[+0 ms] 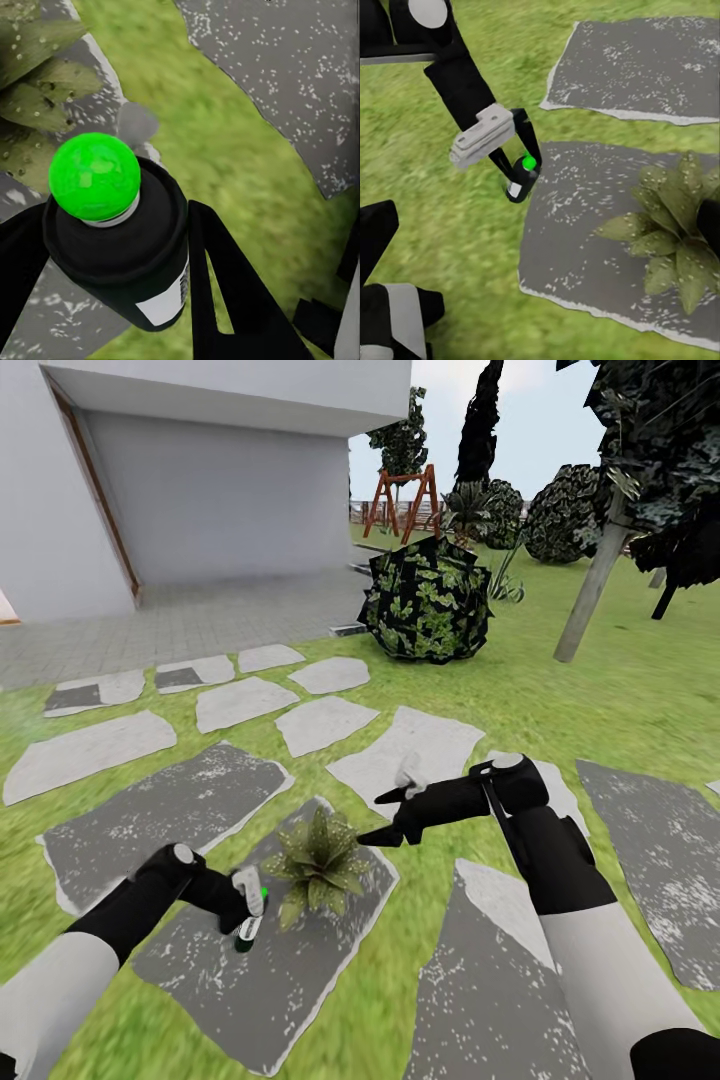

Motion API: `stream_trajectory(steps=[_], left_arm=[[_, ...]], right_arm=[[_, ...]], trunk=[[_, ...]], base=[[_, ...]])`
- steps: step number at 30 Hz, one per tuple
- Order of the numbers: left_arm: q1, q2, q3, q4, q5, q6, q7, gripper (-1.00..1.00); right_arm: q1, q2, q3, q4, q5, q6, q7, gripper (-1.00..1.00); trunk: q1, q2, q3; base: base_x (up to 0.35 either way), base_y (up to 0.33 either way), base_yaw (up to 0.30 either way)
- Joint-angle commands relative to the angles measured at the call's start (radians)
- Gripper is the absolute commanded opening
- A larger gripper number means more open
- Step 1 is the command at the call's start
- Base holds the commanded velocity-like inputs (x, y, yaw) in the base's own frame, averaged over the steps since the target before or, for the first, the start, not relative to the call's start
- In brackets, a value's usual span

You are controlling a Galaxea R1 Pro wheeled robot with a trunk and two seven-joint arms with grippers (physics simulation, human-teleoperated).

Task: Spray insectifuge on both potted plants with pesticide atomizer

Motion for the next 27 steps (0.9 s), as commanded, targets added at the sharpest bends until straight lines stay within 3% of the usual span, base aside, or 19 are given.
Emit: stream_trajectory(steps=[1,2,3,10,19,27], left_arm=[[-0.001,-0.004,-0.008,-0.002,0.000,-0.007,-0.004,-1.00],[-0.001,-0.014,-0.010,-0.001,0.000,-0.021,-0.004,-1.00],[-0.001,-0.020,-0.012,-0.001,0.000,-0.031,-0.004,-1.00],[-0.001,-0.067,-0.014,-0.002,0.000,-0.079,-0.006,-1.00],[0.001,-0.080,-0.015,-0.051,0.002,-0.111,-0.009,-1.00],[0.001,-0.121,-0.015,-0.092,0.002,-0.114,-0.010,-1.00]], right_arm=[[-0.001,0.001,0.000,-0.001,0.007,0.009,0.007,1.00],[-0.001,0.001,0.000,-0.001,0.007,0.009,0.008,1.00],[-0.001,0.001,0.000,0.000,0.007,0.009,0.008,-1.00],[-0.001,-0.002,0.000,-0.002,0.007,0.009,0.008,-1.00],[-0.001,-0.004,0.000,-0.001,0.013,0.007,0.008,-1.00],[-0.001,-0.005,-0.001,0.002,0.014,-0.002,0.008,-1.00]], trunk=[[0.000,0.000,-0.001],[0.000,0.000,-0.001],[0.000,0.000,-0.001],[0.000,0.000,-0.001],[0.000,0.000,-0.001],[0.000,0.000,-0.001]], base=[[0.000,0.000,0.000],[0.000,0.000,0.000],[0.000,0.000,0.000],[0.000,0.000,0.000],[0.000,0.000,0.000],[0.000,0.000,0.000]])
